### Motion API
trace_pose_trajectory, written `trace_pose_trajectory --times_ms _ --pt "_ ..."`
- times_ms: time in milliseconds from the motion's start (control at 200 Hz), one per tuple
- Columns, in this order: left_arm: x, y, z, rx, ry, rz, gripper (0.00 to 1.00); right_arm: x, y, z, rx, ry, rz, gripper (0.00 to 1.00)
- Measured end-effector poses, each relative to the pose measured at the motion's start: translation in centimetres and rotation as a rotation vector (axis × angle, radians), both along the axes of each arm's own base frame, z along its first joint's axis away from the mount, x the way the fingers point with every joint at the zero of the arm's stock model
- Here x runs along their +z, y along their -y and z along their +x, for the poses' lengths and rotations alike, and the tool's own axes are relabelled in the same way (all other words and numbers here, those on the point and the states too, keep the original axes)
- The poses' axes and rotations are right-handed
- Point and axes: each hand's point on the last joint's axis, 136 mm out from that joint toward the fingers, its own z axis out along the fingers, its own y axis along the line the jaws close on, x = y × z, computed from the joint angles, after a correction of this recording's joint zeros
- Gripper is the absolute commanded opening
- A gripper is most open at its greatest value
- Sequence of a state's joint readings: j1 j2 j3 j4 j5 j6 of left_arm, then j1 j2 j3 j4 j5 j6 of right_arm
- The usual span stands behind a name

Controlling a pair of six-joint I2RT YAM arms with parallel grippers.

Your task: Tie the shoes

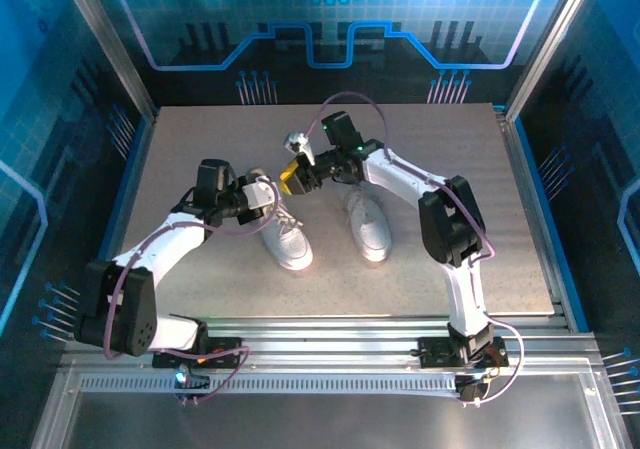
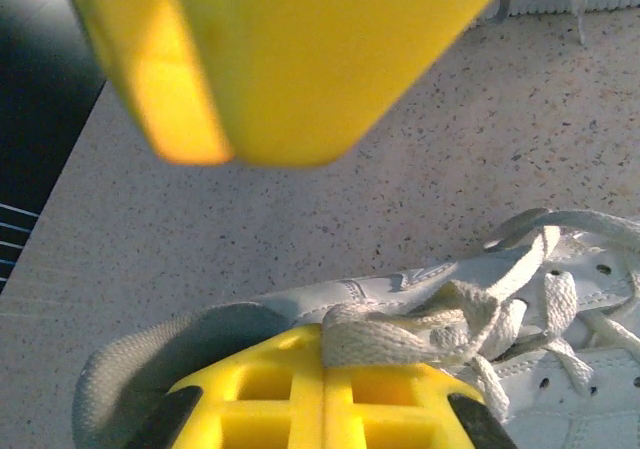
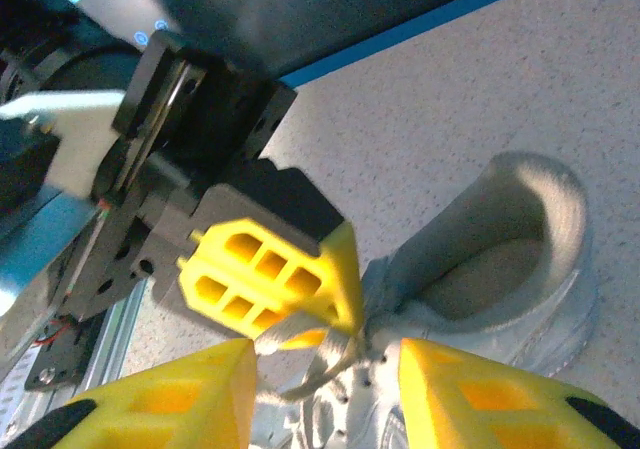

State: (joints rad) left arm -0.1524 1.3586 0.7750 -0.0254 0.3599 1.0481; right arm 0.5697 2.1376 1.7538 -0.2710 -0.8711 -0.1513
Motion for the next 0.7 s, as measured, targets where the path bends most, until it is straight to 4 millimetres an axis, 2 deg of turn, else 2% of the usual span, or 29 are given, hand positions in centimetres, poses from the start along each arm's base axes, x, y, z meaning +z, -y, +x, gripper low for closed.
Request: trace_pose_trajectory --times_ms 130,330,700 --pt "0.1 0.0 0.0 0.000 0.008 -0.001 0.00 -0.7 -1.0 -0.1 0.015 -0.027 -0.015 0.39" --pt "0.1 0.0 -0.1 0.000 0.008 -0.001 0.00 -3.4 -1.7 -1.1 0.037 -0.096 -0.062 0.38" --pt "0.1 0.0 -0.1 0.000 0.007 -0.001 0.00 -3.5 -1.6 -1.4 0.049 -0.105 -0.063 0.38"
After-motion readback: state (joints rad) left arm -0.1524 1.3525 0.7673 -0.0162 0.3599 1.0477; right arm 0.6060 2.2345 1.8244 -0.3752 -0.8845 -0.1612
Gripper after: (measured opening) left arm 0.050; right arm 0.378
